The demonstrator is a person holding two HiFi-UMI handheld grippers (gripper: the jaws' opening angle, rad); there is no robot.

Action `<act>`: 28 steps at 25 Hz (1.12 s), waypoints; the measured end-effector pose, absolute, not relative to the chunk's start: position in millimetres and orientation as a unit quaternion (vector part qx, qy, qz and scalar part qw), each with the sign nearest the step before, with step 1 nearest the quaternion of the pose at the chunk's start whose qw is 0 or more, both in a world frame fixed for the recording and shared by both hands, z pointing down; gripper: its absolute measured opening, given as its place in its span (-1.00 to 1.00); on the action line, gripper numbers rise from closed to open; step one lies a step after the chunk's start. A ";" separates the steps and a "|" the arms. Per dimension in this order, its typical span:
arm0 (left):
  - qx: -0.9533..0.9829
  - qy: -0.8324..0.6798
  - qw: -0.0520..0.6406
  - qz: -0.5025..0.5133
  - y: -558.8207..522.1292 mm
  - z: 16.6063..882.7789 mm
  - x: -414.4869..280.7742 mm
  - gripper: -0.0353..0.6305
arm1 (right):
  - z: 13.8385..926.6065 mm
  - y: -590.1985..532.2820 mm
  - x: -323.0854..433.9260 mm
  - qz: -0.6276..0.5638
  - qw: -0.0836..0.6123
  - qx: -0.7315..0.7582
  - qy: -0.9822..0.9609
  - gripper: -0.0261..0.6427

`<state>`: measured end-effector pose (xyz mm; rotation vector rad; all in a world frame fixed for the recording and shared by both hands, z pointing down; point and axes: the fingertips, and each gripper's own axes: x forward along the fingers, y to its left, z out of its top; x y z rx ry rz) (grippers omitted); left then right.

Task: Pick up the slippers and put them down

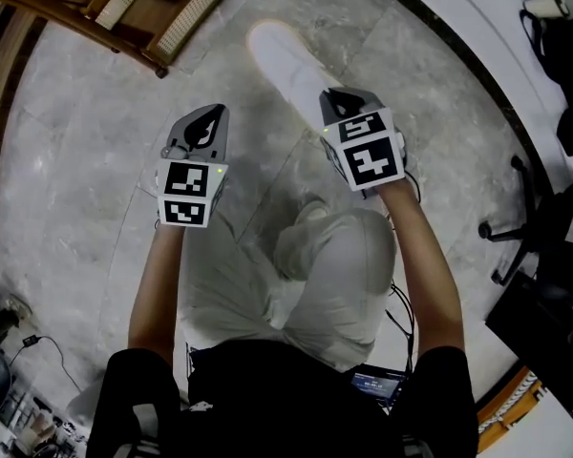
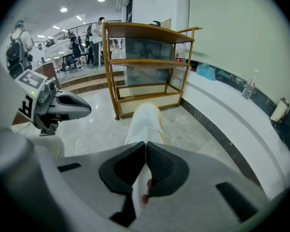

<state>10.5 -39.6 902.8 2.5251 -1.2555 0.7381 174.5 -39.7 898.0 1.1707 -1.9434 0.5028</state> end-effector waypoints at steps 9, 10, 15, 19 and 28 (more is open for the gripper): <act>0.872 -0.414 0.094 0.244 -35.6 924.0 27.0 -0.88 | 932.1 -26.7 187.6 0.202 0.402 0.464 -0.763 -0.91; 0.873 -0.412 0.093 0.246 -34.9 926.2 28.7 -0.88 | 935.3 -24.7 188.7 0.205 0.400 0.464 -0.763 -0.91; 0.875 -0.405 0.088 0.252 -31.7 938.7 37.3 -0.88 | 958.2 -19.0 200.8 0.213 0.408 0.468 -0.754 -0.91; 0.875 -0.399 0.087 0.259 -27.2 949.2 37.8 -0.88 | 982.4 -13.4 205.7 0.223 0.417 0.467 -0.747 -0.91; 0.869 -0.400 0.079 0.282 -19.3 968.6 25.3 -0.88 | 1038.0 -3.5 203.4 0.248 0.431 0.455 -0.739 -0.91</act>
